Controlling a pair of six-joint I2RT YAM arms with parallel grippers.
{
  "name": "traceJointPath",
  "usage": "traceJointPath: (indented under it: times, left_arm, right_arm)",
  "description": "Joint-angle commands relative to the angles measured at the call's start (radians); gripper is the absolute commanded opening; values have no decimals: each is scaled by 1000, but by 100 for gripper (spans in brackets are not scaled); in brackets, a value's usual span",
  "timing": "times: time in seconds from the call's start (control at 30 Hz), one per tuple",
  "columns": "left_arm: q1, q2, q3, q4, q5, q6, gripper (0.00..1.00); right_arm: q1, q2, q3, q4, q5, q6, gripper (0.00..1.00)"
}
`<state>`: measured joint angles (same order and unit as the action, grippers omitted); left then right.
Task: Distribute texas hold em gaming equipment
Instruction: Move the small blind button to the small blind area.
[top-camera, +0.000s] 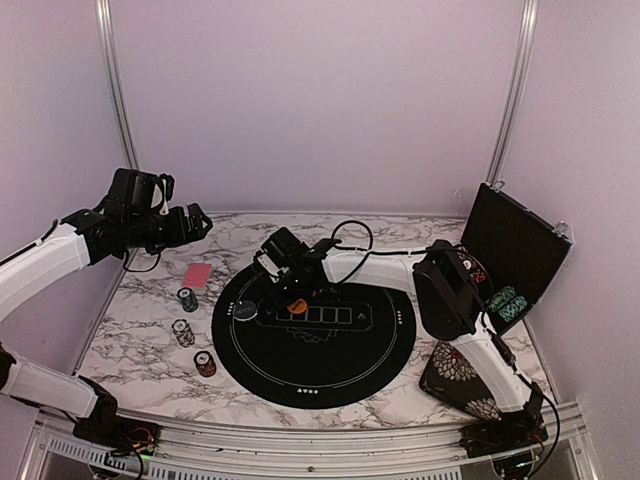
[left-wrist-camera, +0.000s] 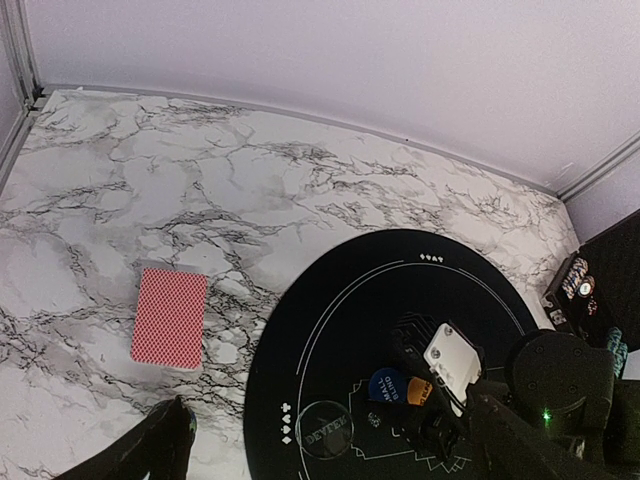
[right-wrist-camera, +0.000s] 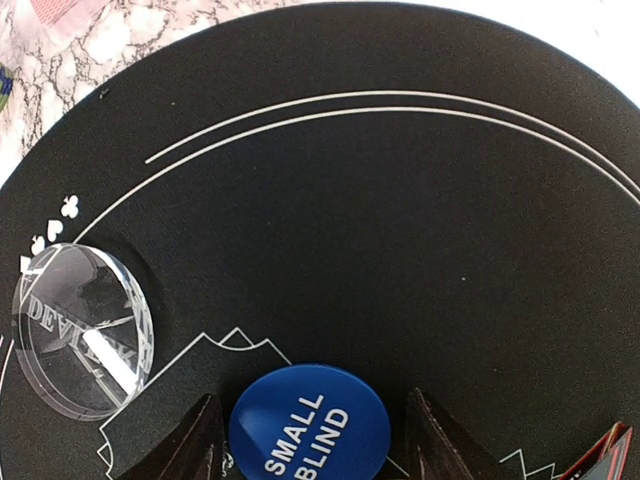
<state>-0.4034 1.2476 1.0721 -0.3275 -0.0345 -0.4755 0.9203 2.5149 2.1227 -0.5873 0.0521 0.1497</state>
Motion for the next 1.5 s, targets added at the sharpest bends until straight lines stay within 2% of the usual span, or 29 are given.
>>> traceJointPath:
  times: [0.0, 0.57, 0.93, 1.47]
  left_arm:
    - [5, 0, 14, -22, -7, -4, 99]
    - [5, 7, 21, -23, -9, -5, 99]
    - [6, 11, 32, -26, -7, -3, 99]
    - [6, 21, 32, -29, -8, -2, 99]
  right_arm:
    - [-15, -16, -56, -49, 16, 55, 59]
    - [0, 15, -13, -120, 132, 62, 58]
    - [-67, 95, 108, -145, 206, 70, 56]
    - [-207, 69, 35, -95, 235, 127, 56]
